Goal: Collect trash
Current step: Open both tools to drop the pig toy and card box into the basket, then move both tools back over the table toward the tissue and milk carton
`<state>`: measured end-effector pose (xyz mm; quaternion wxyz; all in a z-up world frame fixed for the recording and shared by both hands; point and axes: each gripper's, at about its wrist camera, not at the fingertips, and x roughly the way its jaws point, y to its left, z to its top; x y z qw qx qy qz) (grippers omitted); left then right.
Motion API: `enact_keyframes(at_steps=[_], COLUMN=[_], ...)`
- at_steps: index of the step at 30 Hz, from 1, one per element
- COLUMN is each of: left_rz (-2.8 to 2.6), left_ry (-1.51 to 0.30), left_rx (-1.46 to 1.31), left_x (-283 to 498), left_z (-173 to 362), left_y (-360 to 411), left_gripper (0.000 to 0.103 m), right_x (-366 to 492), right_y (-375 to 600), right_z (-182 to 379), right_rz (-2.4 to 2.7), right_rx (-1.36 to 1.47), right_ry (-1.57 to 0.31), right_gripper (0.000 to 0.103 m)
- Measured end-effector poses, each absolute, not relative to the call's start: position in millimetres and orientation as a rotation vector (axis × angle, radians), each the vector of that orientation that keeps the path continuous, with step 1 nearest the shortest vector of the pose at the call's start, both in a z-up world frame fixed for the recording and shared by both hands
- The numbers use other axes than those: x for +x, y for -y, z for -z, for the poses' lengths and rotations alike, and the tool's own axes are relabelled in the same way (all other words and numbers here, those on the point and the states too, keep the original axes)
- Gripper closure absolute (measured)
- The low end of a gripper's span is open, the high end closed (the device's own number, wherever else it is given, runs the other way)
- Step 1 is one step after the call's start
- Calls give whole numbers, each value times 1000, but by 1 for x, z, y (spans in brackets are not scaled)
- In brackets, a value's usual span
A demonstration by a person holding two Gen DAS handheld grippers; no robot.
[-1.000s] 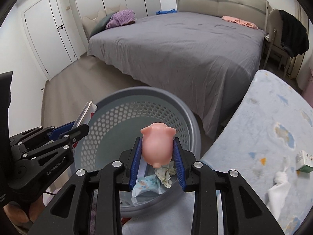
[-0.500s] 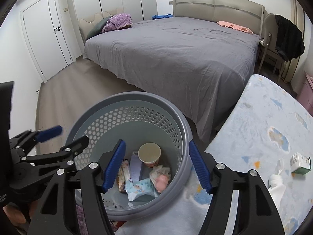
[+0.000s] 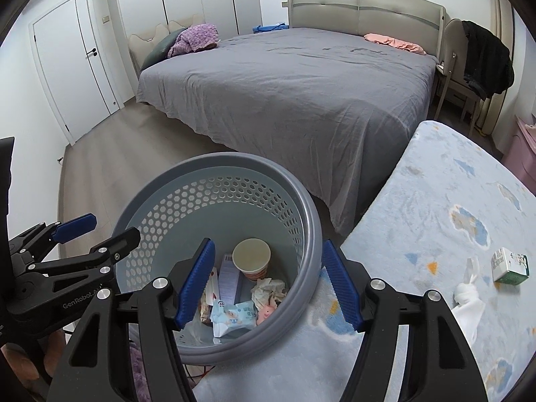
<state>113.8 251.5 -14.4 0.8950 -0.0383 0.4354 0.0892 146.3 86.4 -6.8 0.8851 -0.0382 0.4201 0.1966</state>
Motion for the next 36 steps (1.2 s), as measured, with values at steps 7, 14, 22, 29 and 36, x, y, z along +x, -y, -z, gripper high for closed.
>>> enact_keyframes(at_steps=[7, 14, 22, 29, 36], left_rz=[-199, -173, -66, 51, 149], left_ry=[-881, -867, -856, -864, -909], left_rx=[-76, -61, -26, 6, 36], left_x=[105, 97, 88, 87, 93], left_z=[7, -2, -11, -11, 4], left_y=[-248, -229, -170, -101, -31], left_gripper=[27, 26, 26, 26, 26], right_x=[137, 118, 91, 63, 47], right_y=[-78, -51, 16, 98, 179], right_z=[1, -5, -19, -27, -27], right_rz=[-386, -337, -222, -80, 44], right_rx=[-72, -51, 13, 69, 110], right_ry=[-862, -846, -816, -801, -804], right_gripper=[38, 38, 38, 38, 38])
